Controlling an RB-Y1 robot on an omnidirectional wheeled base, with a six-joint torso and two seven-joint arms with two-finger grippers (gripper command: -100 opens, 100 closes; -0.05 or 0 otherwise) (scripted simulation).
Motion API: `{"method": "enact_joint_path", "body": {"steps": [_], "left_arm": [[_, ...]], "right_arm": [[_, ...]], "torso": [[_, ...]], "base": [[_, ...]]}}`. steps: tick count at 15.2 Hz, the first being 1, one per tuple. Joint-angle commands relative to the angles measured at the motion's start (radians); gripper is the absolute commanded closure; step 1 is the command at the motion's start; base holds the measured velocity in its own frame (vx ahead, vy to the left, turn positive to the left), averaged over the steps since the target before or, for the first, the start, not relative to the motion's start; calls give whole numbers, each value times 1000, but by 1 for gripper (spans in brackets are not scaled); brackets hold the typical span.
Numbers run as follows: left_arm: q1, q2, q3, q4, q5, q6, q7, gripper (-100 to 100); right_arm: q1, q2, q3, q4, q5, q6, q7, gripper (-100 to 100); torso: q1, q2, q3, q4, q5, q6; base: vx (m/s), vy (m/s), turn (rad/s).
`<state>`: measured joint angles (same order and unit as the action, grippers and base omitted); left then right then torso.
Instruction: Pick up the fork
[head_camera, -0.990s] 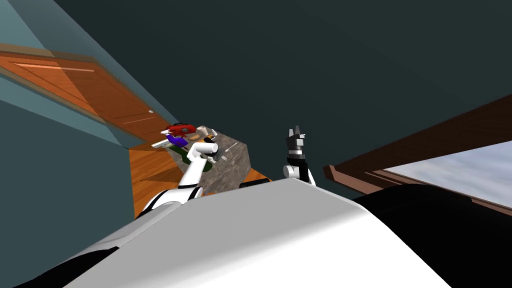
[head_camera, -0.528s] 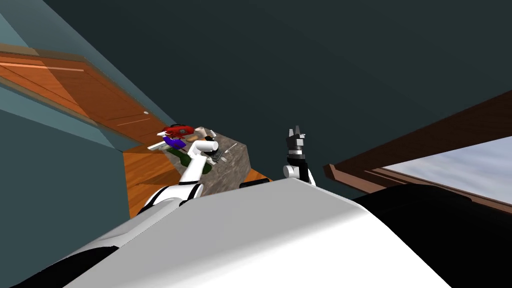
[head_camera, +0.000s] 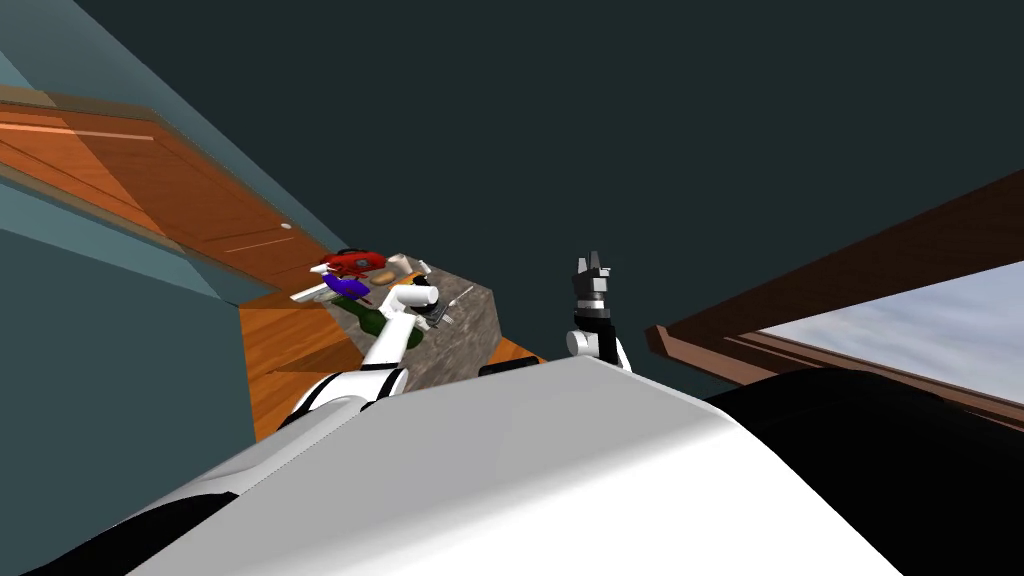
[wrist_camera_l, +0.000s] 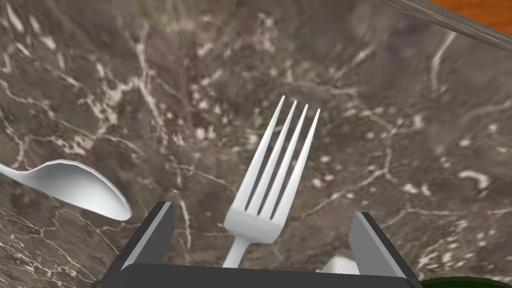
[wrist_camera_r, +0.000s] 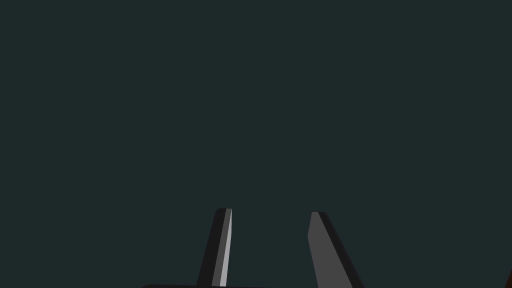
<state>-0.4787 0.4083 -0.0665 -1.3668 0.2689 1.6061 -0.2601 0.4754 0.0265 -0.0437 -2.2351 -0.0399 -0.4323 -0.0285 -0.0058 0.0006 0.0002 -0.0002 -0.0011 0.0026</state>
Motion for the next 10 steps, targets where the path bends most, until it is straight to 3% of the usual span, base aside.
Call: {"method": "enact_joint_path", "body": {"steps": [1, 5, 8, 10], "left_arm": [[0, 0, 0, 0, 0, 0, 0, 100], [-2, 1, -1, -1, -1, -1, -2, 100], [-14, 12, 3, -48, 9, 60, 1, 100], [-12, 11, 2, -46, 8, 53, 2, 100]], "right_arm": [[0, 0, 0, 0, 0, 0, 0, 0], [0, 0, 0, 0, 0, 0, 0, 0], [0, 0, 0, 0, 0, 0, 0, 0], [0, 0, 0, 0, 0, 0, 0, 0]], "torso": [[0, 0, 0, 0, 0, 0], [1, -1, -1, -1, 1, -1], [0, -1, -1, -1, 1, -2], [0, -2, -1, -1, 1, -1]], "base": [[0, 0, 0], [0, 0, -4], [12, -13, 44], [9, -9, 26]]}}
